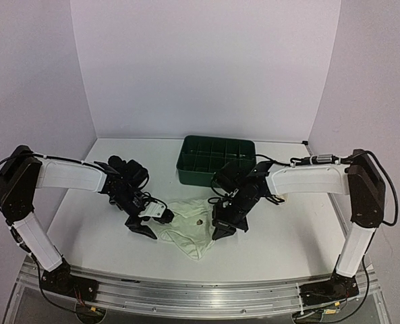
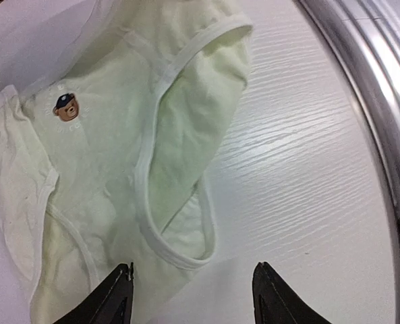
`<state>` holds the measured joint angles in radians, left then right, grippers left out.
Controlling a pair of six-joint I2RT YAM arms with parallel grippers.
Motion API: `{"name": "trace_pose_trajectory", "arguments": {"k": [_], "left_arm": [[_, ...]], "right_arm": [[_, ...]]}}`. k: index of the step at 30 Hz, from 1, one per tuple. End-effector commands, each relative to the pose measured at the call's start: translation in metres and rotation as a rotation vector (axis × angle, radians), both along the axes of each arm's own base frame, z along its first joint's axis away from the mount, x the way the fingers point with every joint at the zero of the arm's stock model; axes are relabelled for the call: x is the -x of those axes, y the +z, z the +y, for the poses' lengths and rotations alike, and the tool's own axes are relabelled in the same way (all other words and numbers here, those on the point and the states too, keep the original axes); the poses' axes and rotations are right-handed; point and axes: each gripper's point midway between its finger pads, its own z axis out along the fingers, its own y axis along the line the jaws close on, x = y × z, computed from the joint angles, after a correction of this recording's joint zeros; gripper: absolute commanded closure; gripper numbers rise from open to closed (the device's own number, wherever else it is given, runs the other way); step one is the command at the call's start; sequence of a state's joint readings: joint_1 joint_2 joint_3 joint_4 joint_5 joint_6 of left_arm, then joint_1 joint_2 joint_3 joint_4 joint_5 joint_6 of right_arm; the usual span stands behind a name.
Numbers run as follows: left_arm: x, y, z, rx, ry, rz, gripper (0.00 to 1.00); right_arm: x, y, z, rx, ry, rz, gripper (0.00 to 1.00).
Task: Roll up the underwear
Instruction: Flatten out the underwear at the center of the board.
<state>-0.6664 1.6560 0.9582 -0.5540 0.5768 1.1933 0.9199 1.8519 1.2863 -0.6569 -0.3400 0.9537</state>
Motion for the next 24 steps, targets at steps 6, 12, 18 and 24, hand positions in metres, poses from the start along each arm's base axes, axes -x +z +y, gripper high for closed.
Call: {"name": "trace_pose_trajectory", "arguments": {"k": [6,12,18,24], "left_arm": [[-0.037,-0.036,-0.007,-0.059,-0.055,-0.234,0.47],[-0.033,-0.039,-0.01,-0.05,-0.074,-0.228,0.78],[-0.056,0.008,-0.021,0.015,0.025,-0.151,1.0],[-0.119,0.1,-0.017,0.159,0.125,-0.052,1.0]], "right_arm": [[-0.011,0.035,0.02,-0.076,0.019,-0.055,1.0],[-0.019,0.051,0.024,-0.092,0.02,-0.09,1.0],[-0.04,0.115,0.025,-0.107,0.057,-0.221,1.0],[-0.103,0.208,0.008,-0.184,-0.024,-0.481,1.0]]}}
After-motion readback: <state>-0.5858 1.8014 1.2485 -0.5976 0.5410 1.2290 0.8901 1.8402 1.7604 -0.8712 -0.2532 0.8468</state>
